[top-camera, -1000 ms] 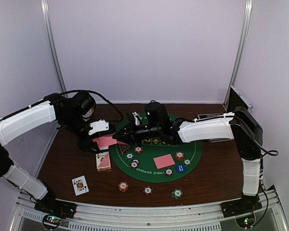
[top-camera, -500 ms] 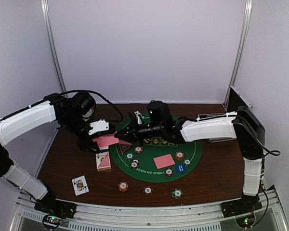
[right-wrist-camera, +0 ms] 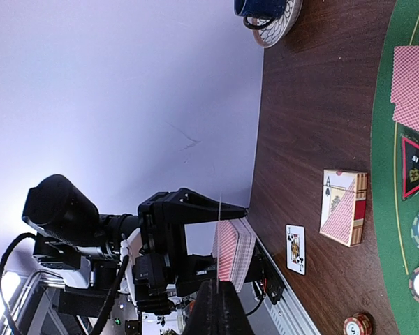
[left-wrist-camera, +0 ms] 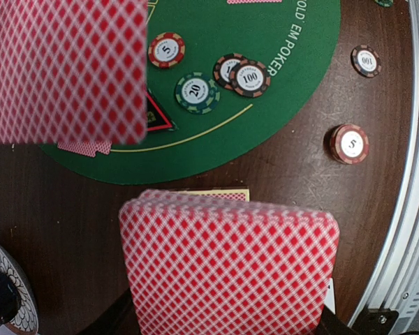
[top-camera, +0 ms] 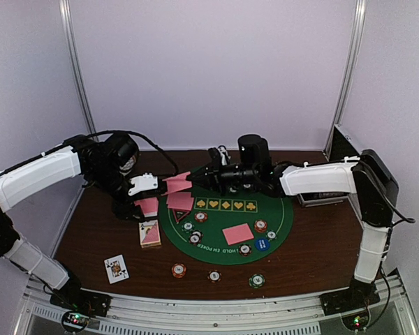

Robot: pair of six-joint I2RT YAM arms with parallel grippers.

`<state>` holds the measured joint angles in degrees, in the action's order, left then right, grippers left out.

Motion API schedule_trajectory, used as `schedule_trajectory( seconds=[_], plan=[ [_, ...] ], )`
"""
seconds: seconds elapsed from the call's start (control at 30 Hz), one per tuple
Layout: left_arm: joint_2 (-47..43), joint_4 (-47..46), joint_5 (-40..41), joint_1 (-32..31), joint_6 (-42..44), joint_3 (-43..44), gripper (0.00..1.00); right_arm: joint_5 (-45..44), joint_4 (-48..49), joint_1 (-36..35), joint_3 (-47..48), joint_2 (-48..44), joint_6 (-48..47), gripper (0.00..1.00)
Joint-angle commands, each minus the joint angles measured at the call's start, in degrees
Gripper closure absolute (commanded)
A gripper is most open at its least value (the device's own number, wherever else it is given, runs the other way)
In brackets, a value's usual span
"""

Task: Distribute texas hold em gaming equipment

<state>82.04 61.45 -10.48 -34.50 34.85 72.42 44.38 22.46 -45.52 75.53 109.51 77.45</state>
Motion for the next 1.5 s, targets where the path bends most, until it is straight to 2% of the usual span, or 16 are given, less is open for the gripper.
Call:
schedule_trajectory(
  seconds=[0.0, 0.17, 0.4, 0.57, 0.97, 1.47],
  plan=[
    [-1.1, -1.2, -0.2, 0.1, 0.4, 0.6, 0.78, 2.1, -1.8, 2.9, -1.0, -3.4, -2.1, 1.0],
    [-1.2, -1.2, -0.4, 0.1, 0.4, 0.6, 0.78, 3.1, -7.5, 9.7, -0.3, -3.2, -6.3, 1.0],
    [-1.4, -1.0, -0.3, 0.1, 0.1, 0.5, 0.78, 0.4, -27.4, 19.3, 9.4, 2.5, -19.7, 1.0],
    [-1.6, -0.9, -0.6, 0.1, 0.0, 0.3, 0.78, -1.8, -30.5, 23.8, 15.3, 9.6, -23.1, 1.0],
    [-1.2, -0.8, -1.0, 0.1, 0.0, 0.4, 0.78, -6.9, -39.2, 25.8, 29.9, 20.8, -28.4, 1.0],
    [-1.5, -0.8, -0.9, 0.1, 0.1, 0.2, 0.77, -10.2, -44.0, 27.9, 32.2, 24.7, -32.0, 1.0]
  ],
)
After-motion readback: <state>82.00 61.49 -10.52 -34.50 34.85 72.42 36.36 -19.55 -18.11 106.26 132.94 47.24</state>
